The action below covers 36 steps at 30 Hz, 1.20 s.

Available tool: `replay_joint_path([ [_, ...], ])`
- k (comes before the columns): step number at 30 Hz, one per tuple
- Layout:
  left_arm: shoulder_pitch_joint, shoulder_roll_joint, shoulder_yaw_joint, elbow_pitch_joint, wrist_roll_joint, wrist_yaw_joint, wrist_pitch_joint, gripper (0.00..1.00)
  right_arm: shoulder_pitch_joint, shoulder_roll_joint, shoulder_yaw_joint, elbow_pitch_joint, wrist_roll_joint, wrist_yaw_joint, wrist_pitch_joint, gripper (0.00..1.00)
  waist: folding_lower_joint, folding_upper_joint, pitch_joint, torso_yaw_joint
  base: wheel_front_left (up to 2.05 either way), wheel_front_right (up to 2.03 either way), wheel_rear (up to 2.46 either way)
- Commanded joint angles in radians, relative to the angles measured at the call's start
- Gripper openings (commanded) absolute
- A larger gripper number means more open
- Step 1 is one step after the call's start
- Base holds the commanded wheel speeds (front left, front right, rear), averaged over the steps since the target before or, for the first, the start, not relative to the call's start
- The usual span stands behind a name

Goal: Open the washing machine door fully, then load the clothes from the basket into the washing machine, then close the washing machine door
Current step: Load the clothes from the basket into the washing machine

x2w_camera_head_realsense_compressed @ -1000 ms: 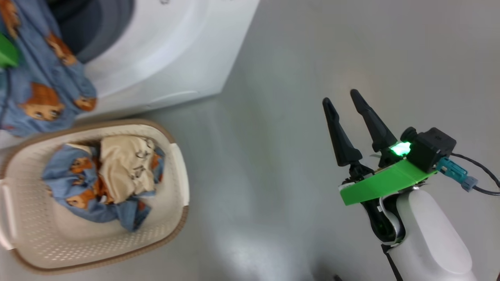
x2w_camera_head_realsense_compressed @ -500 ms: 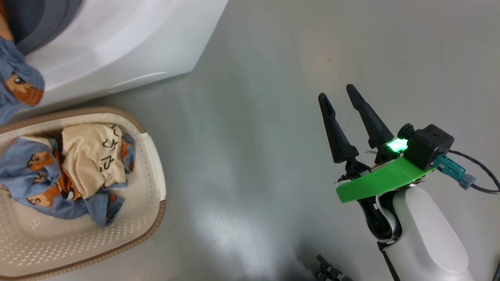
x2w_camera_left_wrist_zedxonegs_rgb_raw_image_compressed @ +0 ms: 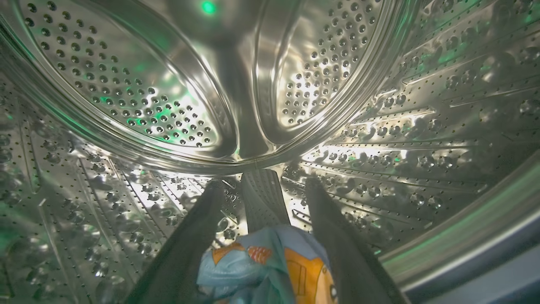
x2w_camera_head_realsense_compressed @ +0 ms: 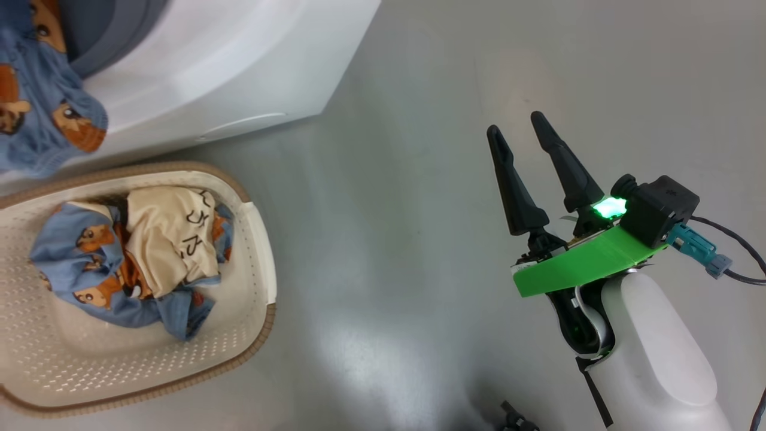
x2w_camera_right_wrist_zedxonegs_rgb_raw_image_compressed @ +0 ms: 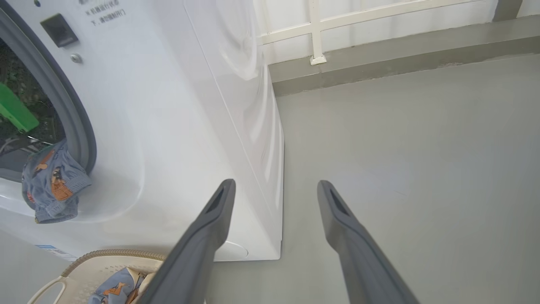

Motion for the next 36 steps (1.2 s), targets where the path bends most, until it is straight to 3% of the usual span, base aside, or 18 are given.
replay_joint_path([
  [1,0.030,0.038,0.018,-0.021,0.005,-0.007,-0.005,1.00,0.020,0.001,0.015,-0.017,-0.010,0.002,-0.005,1.00,0.0000,0.0000,-0.016,0.016,0.00,0.00,0.00],
  [5,0.070,0.030,0.024,-0.043,-0.002,-0.014,-0.005,1.00,0.024,0.002,0.009,-0.016,-0.008,0.002,-0.005,1.00,0.0000,0.0000,-0.033,0.032,0.00,0.00,0.00],
  [21,0.402,0.019,0.054,-0.342,-0.029,-0.029,-0.005,1.00,0.048,-0.010,-0.026,-0.015,-0.003,0.002,-0.005,1.00,0.0000,0.0000,-0.132,0.092,0.00,0.00,0.00],
  [36,0.841,-0.011,0.136,-0.730,-0.074,0.050,-0.005,1.00,0.084,-0.030,-0.046,-0.038,-0.010,0.002,-0.005,1.00,0.0000,0.0000,-0.168,0.115,0.00,0.00,0.00],
])
